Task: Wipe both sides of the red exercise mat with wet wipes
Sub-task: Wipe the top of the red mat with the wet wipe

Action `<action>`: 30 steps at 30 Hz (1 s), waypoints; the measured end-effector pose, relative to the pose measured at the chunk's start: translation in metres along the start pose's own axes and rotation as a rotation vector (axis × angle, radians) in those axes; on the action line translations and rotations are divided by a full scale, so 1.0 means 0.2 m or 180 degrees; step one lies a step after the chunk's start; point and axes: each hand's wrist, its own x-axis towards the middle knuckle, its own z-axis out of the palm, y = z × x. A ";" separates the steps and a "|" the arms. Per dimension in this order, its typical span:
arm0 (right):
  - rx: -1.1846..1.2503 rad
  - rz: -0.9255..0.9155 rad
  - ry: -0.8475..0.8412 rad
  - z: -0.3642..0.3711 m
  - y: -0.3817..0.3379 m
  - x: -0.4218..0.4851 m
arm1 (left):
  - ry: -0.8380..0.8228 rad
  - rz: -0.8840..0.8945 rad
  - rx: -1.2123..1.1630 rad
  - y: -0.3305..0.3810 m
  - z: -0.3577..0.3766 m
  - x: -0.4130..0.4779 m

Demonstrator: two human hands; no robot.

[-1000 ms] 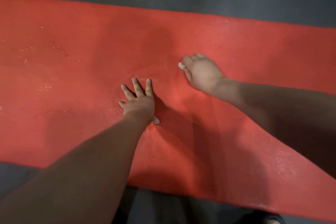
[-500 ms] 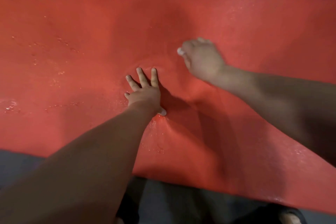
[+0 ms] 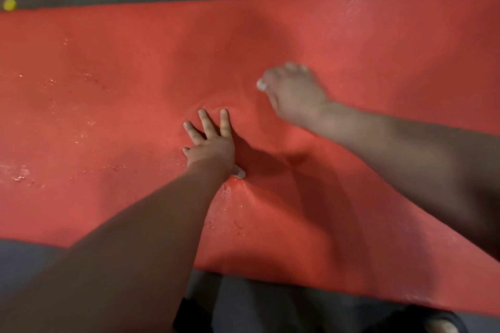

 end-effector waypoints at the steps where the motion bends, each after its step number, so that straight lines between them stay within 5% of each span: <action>1: 0.0084 -0.0493 -0.0151 0.02 -0.04 -0.07 | 0.0002 0.0002 0.0001 0.00 0.00 0.00; 5: 0.0309 -0.2069 -0.0783 0.00 -0.02 -0.22 | -0.0017 -0.0019 0.0037 0.00 0.01 0.00; 12: -0.0048 0.0308 0.0121 0.00 0.28 0.00 | -0.0001 -0.0007 0.0055 0.01 0.00 0.00; 14: 0.0131 0.0127 0.0125 0.02 0.22 -0.11 | 0.0001 -0.0002 0.0039 0.01 0.00 0.01; 19: 0.0476 -0.1629 -0.0471 0.01 0.10 -0.47 | 0.0024 0.0004 0.0060 0.00 0.01 0.02; 21: 0.0259 -0.1386 -0.0353 0.01 0.21 -0.41 | 0.0060 0.0008 0.0086 0.00 0.02 0.02; 25: -0.0040 0.0352 0.0196 -0.04 0.40 -0.23 | 0.0069 0.0012 0.0103 0.00 0.01 0.01; 30: 0.0305 0.0148 0.0097 -0.01 0.07 -0.44 | 0.0071 0.0037 0.0105 -0.01 0.00 -0.01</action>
